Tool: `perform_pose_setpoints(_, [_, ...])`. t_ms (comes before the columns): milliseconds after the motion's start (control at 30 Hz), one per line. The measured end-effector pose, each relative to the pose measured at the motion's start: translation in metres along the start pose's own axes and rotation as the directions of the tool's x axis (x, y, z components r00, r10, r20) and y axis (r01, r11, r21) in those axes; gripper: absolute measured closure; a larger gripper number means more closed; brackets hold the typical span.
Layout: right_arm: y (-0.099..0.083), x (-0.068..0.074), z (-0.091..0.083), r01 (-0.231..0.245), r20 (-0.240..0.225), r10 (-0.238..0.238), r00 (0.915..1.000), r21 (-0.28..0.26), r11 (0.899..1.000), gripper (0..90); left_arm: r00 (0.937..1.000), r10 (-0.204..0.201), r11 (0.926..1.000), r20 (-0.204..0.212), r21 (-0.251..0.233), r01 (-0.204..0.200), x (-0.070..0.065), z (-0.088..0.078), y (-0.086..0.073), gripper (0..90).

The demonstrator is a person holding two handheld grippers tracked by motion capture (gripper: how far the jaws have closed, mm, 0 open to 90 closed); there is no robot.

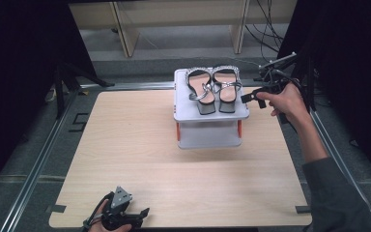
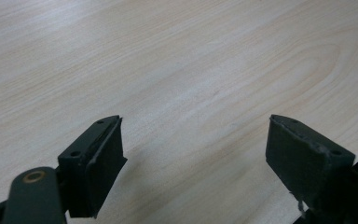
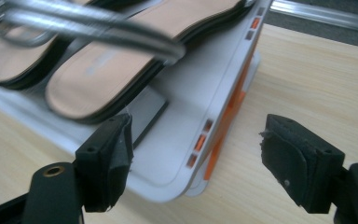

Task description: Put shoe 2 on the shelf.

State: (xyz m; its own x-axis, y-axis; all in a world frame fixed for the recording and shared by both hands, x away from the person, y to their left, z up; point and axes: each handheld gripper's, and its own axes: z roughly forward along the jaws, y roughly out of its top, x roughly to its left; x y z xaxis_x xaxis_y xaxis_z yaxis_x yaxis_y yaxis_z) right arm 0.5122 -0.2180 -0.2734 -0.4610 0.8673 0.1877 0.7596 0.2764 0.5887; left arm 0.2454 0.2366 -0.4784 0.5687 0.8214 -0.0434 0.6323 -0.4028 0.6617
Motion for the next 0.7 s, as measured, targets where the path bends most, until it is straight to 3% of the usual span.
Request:
perform_pose_setpoints(100, [-0.016,0.006,-0.006,0.015,-0.034,-0.015,0.9993,-0.025,1.0,24.1,1.0,-0.001,1.0,0.002,-0.006,0.001,0.001,0.001,0.0,18.3])
perform_pose_setpoints(133, [-0.02,0.007,-0.007,0.02,-0.038,-0.021,0.999,-0.027,0.999,24.0,0.9987,-0.051,0.9975,0.002,-0.049,0.051,-0.003,0.003,0.0,18.3])
perform_pose_setpoints(200, [-0.033,0.012,-0.009,0.036,-0.058,-0.038,0.9976,-0.041,0.999,23.5,0.9988,-0.048,0.9978,0.003,-0.046,0.048,-0.003,0.003,0.0,18.3])
perform_pose_setpoints(233, [-0.039,0.014,-0.009,0.035,-0.068,-0.039,0.9969,-0.056,0.998,23.3,0.9999,-0.015,0.9998,-0.007,-0.015,0.014,0.0,0.003,0.0,18.3])
perform_pose_setpoints(367, [-0.058,0.02,-0.009,0.113,-0.098,-0.121,0.9878,-0.083,0.99,21.8,1.0,-0.002,1.0,0.002,-0.003,0.002,0.0,0.004,0.001,18.3])
perform_pose_setpoints(400, [-0.064,0.024,-0.008,0.098,-0.099,-0.106,0.9894,-0.09,0.991,21.5,1.0,-0.003,1.0,-0.006,-0.007,0.003,0.0,0.005,0.001,18.3])
perform_pose_setpoints(433, [-0.068,0.025,-0.008,0.111,-0.107,-0.119,0.9871,-0.083,0.99,20.7,0.9994,-0.032,0.9992,-0.014,-0.025,0.032,-0.002,0.007,0.001,18.3])
perform_pose_setpoints(500, [-0.075,0.028,-0.007,0.119,-0.11,-0.127,0.9858,-0.076,0.99,18.2,0.9994,-0.029,0.9992,-0.016,-0.026,0.029,-0.001,0.006,0.0,18.3])
perform_pose_setpoints(533, [-0.081,0.031,-0.003,0.12,-0.117,-0.131,0.9844,-0.095,0.988,18.0,0.9998,-0.009,0.9998,-0.017,-0.015,0.008,0.0,0.005,0.001,18.3])
perform_pose_setpoints(567, [-0.085,0.032,-0.002,0.131,-0.126,-0.139,0.9822,-0.069,0.989,18.2,0.9994,-0.025,0.9993,-0.022,-0.029,0.024,-0.001,0.006,0.001,18.3])
perform_pose_setpoints(633, [-0.094,0.035,0.004,0.128,-0.139,-0.139,0.9805,-0.081,0.988,18.1,0.9994,-0.024,0.9991,-0.023,-0.036,0.023,-0.001,0.005,0.001,18.3])
perform_pose_setpoints(667, [-0.097,0.037,0.006,0.14,-0.152,-0.149,0.977,-0.072,0.988,18.1,1.0,0.004,0.9999,-0.009,-0.015,-0.004,0.0,0.003,0.001,18.3])
perform_pose_setpoints(700, [-0.101,0.038,0.008,0.153,-0.153,-0.163,0.9747,-0.076,0.985,18.1,0.9999,0.007,1.0,-0.008,-0.007,-0.007,0.0,0.002,0.001,18.3])
